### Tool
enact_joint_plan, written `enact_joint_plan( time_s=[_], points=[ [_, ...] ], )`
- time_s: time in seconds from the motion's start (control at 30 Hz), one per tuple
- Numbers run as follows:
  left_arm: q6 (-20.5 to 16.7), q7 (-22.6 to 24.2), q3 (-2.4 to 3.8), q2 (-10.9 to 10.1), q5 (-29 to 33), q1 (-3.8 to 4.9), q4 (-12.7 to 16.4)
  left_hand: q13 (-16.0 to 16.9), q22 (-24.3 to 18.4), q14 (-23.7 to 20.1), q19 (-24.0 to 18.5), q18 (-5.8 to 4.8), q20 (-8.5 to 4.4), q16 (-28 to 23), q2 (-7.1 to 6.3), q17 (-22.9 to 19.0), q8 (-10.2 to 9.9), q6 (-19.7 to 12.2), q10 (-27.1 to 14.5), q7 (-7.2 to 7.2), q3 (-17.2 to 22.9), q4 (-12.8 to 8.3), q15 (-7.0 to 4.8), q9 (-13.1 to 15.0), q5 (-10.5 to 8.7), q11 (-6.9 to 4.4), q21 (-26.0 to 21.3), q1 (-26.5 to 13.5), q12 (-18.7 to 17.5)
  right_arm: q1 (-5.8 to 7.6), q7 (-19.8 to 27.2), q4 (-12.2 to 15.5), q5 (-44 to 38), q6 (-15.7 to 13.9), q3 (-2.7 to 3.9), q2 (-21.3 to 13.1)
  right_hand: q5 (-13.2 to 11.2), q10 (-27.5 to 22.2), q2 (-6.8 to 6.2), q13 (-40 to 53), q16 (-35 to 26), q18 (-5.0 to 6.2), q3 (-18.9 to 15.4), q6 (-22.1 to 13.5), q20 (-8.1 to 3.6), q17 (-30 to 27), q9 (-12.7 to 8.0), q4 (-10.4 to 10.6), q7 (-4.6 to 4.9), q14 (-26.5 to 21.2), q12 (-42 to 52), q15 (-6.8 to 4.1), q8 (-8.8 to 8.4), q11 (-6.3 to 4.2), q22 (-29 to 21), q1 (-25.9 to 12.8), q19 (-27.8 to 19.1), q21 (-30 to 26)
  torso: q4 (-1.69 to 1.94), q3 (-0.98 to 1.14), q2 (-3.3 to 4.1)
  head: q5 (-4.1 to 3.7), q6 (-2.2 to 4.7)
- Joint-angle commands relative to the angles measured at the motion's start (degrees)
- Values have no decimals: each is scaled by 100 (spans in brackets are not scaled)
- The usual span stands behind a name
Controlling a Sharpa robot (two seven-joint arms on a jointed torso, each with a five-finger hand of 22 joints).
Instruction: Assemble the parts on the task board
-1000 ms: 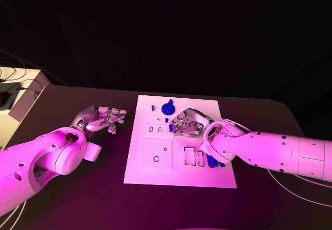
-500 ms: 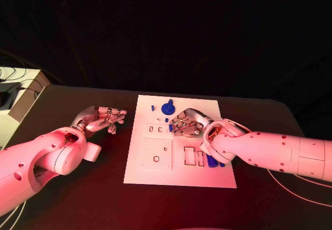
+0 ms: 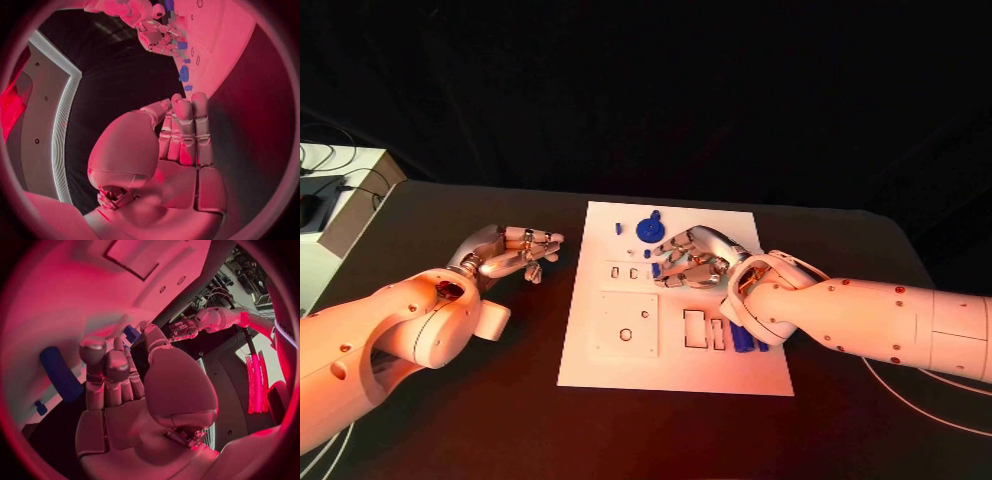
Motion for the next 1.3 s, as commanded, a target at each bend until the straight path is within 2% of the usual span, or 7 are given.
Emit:
enact_joint_plan(
  time_s=[0.03,0.6,0.77,1.03,1.07,1.17,1.3],
  points=[
    [96,60,4,18,-28,-10,-10,-4,10,30,-7,-47,-14,21,-33,-3,13,1,8,9,-22,8,-3,7,-25,-4,16,38,-14,2,286,74,104,-169,21,-47,18,-30,-7,-7,0,153,-30,48,23,-9,8,18,-10,-24,26,30,23,-4,-11,57,316,-14,-3,0,5,-5,19],
    [139,52,4,23,-24,-60,-40,-20,16,23,-9,-50,-14,23,-90,-5,12,-47,10,30,-81,-13,1,6,-25,3,7,48,-35,44,987,293,1037,-303,120,-358,193,-33,45,-7,-18,156,-177,151,20,-144,5,63,82,-40,82,22,21,-14,-98,-101,310,-39,2,-1,5,-4,81],
    [90,32,4,28,178,-86,7,-50,-4,-55,-54,-63,-3,-47,-168,-38,12,-35,16,39,-141,0,14,7,-22,15,-45,38,-79,68,1992,402,2166,-402,138,-445,226,132,277,1,-149,96,-112,343,21,-281,15,-42,331,-78,192,32,27,15,-34,4,298,117,-17,3,10,14,127],
    [123,-241,8,81,149,-89,84,-87,-153,-115,-55,-76,85,-249,-227,-185,169,-100,-64,282,-596,225,146,25,-13,196,-294,-177,-109,264,2671,405,3219,-543,148,-491,9,642,453,239,-362,-71,-18,562,-75,-498,29,-263,357,-94,725,-104,89,-178,272,224,277,612,-39,36,-16,6,183],
    [186,-400,12,105,16,-73,89,-36,-179,-101,-15,-70,90,-247,-216,-192,268,-126,-12,266,-820,331,144,35,-19,185,-335,-267,-4,331,2686,350,3398,-533,149,-500,-2,804,457,492,-402,-102,-63,714,-118,-526,58,-316,281,-95,1079,-170,174,-277,311,229,264,624,-49,47,-26,8,191],
    [260,-712,18,165,-211,-15,66,154,-191,-20,79,-66,68,-196,-179,-177,524,-199,72,199,-1190,588,111,64,-6,137,-347,-513,305,426,2626,227,3575,-490,149,-506,-7,602,504,1151,-520,-173,-175,820,-206,-633,88,-360,217,-78,1790,-243,289,-353,381,175,264,668,-66,66,-53,25,212],
    [487,-1335,22,333,-579,174,-52,889,-74,216,268,-57,-39,41,-113,-29,1577,-300,116,-17,-1912,1053,-23,341,-18,-6,-173,-823,1304,521,2465,5,3682,-392,149,-506,-11,33,613,2870,-405,-279,-385,990,-315,-494,281,-344,76,20,3562,-328,595,-474,556,-12,321,943,-84,95,-106,54,216]
  ],
)
